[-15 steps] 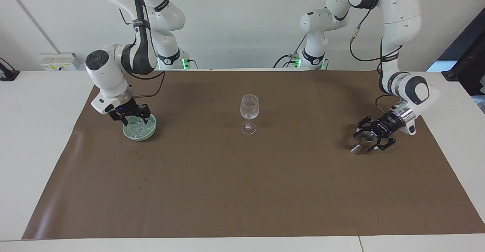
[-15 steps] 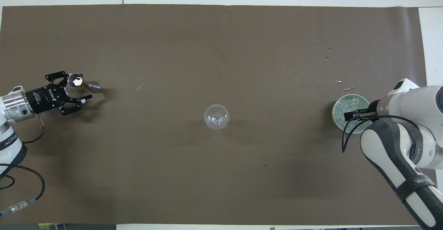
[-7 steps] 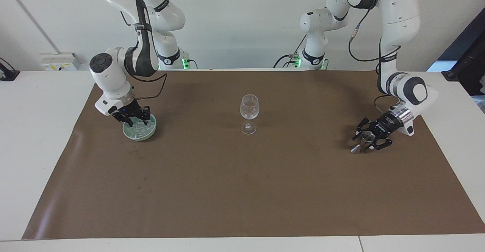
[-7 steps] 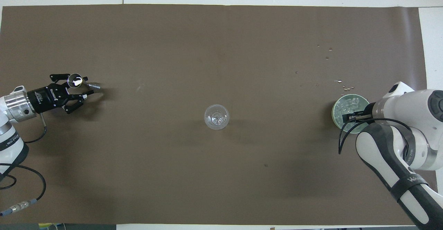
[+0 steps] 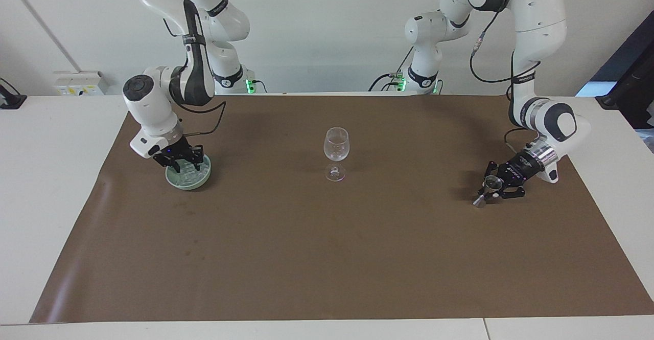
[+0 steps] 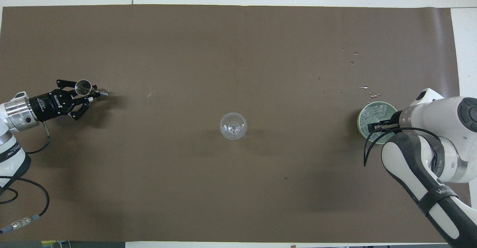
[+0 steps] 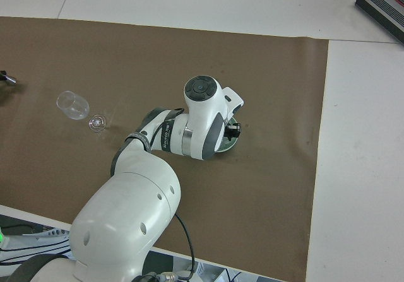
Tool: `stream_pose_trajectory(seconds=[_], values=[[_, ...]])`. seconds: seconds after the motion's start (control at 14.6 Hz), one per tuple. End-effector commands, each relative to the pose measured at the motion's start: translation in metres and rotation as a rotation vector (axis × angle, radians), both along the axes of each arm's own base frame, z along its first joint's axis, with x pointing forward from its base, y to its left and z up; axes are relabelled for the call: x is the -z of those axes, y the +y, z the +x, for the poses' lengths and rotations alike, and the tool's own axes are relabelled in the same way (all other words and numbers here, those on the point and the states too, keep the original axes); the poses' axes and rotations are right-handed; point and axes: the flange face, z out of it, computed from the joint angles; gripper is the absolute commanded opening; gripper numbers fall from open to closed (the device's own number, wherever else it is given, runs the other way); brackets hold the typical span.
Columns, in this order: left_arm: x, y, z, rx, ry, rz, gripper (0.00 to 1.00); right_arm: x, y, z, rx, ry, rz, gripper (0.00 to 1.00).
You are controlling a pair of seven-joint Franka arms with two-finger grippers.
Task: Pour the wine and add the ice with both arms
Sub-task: 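Carry the jigger with the left gripper toward the clear glass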
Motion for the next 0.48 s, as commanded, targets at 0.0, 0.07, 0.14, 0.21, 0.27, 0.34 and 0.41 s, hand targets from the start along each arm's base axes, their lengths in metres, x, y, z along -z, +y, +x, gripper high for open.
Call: stream_pose_trajectory(seconds=[0.0, 0.07, 0.14, 0.21, 0.27, 0.34, 0.41], values=[[-0.027, -0.010, -0.002, 0.021, -0.026, -0.060, 0.00, -0.002, -0.002, 0.002, -0.025, 0.000, 0.003, 0.62], [-0.039, -0.016, -0.001, 0.028, -0.025, -0.072, 0.00, -0.003, -0.001, 0.004, -0.026, 0.000, 0.003, 0.62], [-0.052, -0.023, 0.000, 0.037, -0.016, -0.087, 0.00, -0.003, 0.000, 0.003, -0.025, 0.003, 0.003, 0.62], [-0.064, -0.028, 0.001, 0.043, -0.007, -0.095, 0.00, -0.002, 0.000, 0.004, -0.026, 0.005, 0.003, 0.62], [-0.076, -0.033, 0.002, 0.050, -0.016, -0.097, 0.00, -0.004, 0.001, 0.005, -0.026, 0.008, 0.003, 0.62], [-0.097, -0.044, 0.002, 0.062, -0.020, -0.103, 0.00, -0.006, 0.004, 0.006, -0.029, 0.021, 0.005, 0.62], [-0.115, -0.060, 0.000, 0.095, 0.006, -0.090, 0.00, -0.009, 0.006, 0.007, -0.032, 0.030, 0.006, 0.59]])
